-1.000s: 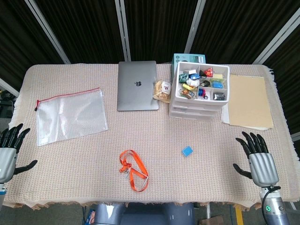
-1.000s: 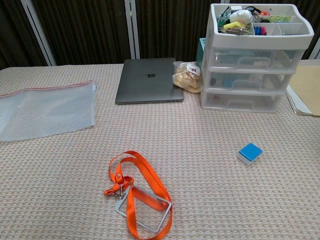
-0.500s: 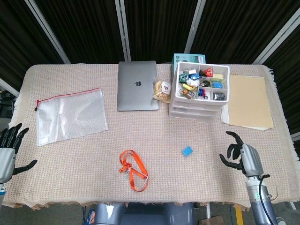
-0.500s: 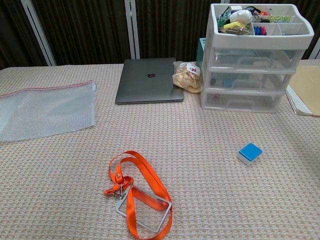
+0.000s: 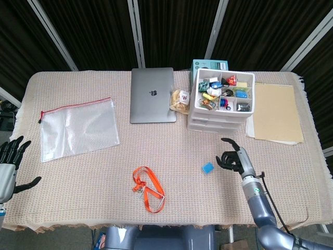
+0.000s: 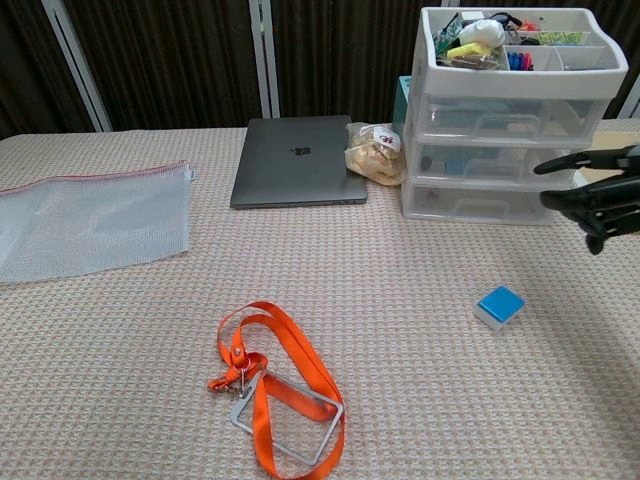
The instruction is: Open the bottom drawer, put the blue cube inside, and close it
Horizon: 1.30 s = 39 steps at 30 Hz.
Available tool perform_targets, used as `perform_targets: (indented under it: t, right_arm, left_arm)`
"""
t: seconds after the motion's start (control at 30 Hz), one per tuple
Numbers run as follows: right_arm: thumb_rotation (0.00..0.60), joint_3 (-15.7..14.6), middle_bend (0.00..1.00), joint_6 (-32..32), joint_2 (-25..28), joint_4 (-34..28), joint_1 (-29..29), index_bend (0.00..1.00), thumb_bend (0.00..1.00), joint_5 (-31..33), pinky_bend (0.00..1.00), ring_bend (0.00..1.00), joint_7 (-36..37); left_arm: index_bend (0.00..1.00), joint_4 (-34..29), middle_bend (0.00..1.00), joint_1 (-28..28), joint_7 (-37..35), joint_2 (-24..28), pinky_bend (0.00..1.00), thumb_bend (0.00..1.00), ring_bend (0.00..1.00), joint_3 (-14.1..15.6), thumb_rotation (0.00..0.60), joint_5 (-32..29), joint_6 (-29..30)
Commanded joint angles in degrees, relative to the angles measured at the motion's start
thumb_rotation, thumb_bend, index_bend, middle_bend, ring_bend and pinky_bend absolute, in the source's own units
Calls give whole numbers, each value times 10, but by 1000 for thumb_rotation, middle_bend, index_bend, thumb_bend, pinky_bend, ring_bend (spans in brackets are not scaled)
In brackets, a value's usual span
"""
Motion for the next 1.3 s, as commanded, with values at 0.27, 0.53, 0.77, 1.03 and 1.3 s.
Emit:
perform_targets:
  t: [0.27, 0.53, 0.77, 1.03, 1.3]
  right_arm:
    - [600, 55, 736, -42, -84, 79, 77, 193, 307, 168, 652, 737, 25]
    - [600, 75, 736, -73, -115, 145, 124, 194, 307, 260, 652, 736, 21]
    - [600, 80, 736, -100, -138, 200, 149, 196, 308, 303, 651, 736, 20]
    - [600, 89, 736, -112, -160, 259, 169, 196, 308, 332, 652, 735, 19]
    - [600, 105, 736, -125, -174, 302, 177, 198, 306, 358, 651, 736, 27]
  left_arm:
    - [82, -2, 0, -2, -6, 1, 0, 172, 0, 0, 600, -2, -5]
    - [82, 12, 0, -3, 5, -6, 0, 173, 0, -4, 600, 5, 5]
    - [82, 15, 0, -4, 2, -7, 0, 173, 0, -4, 600, 6, 6]
    - [82, 14, 0, -5, 1, -6, 0, 174, 0, -5, 600, 3, 2]
    - [82, 14, 0, -7, 2, -6, 0, 173, 0, -5, 600, 3, 0]
